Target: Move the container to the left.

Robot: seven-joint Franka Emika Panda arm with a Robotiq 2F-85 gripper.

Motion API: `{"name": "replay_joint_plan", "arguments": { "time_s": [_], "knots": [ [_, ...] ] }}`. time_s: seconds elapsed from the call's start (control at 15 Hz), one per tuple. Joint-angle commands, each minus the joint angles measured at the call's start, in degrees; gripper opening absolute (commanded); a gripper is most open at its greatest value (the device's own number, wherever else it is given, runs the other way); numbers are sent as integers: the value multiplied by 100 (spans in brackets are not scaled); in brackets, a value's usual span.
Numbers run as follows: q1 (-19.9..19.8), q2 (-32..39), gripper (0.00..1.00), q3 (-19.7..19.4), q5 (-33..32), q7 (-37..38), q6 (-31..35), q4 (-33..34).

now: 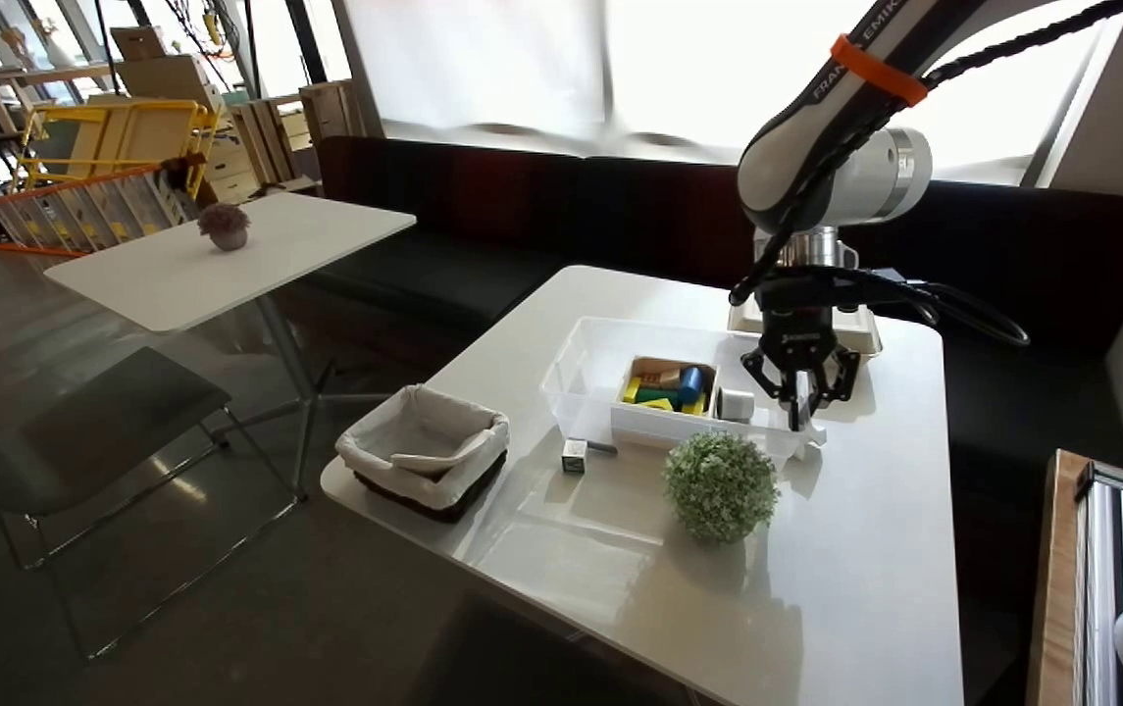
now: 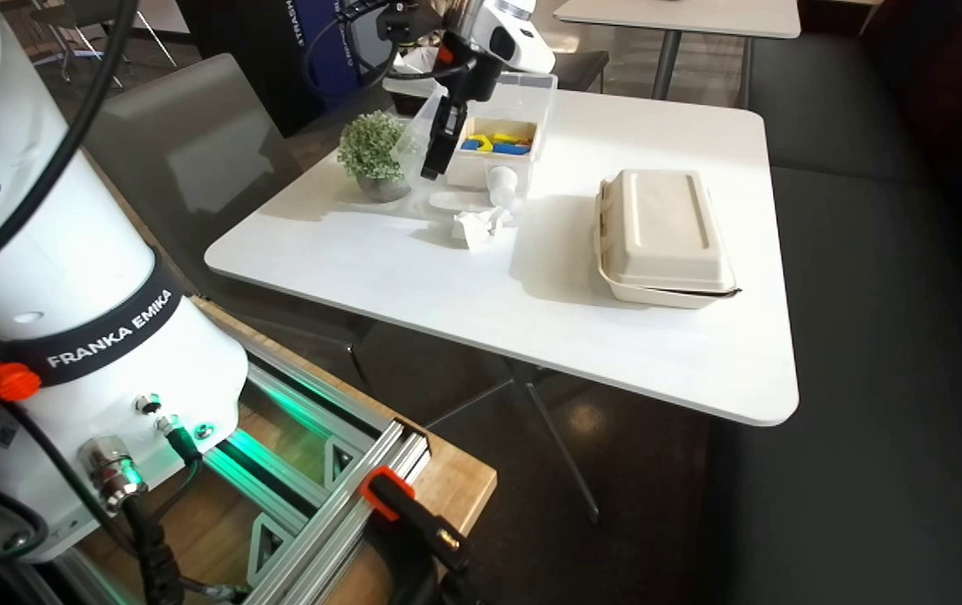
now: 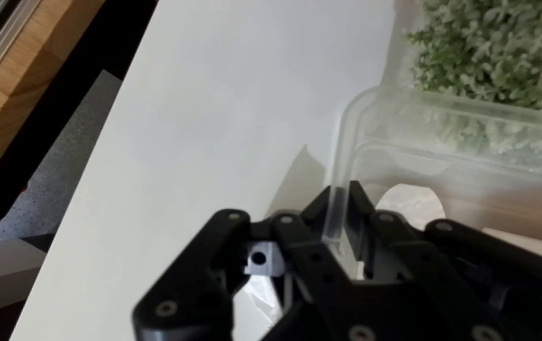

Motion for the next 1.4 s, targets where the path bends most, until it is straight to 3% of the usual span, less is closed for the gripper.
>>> {"name": "replay_joint_plan", "arguments": {
  "time_s": [0.0, 0.2, 0.27, 0.33, 0.47, 0.73, 1.0, 1.33],
  "knots": [
    [33, -114, 2, 52, 252, -115, -143, -148],
    [33, -105, 2, 74, 377, -189, -230, -135],
    [38, -86, 12, 73, 370, -172, -275, -116],
    [34, -63, 36, 72, 352, -213, -283, -91],
    [37, -125, 38, 91, 327, -454, -6, -105],
    [18, -533, 68, 90, 226, -955, -23, 115],
    [-45, -835, 98, 31, -265, -1327, 124, 609],
    [-68, -976, 100, 15, -102, -2561, 440, 1236]
  ]
}}
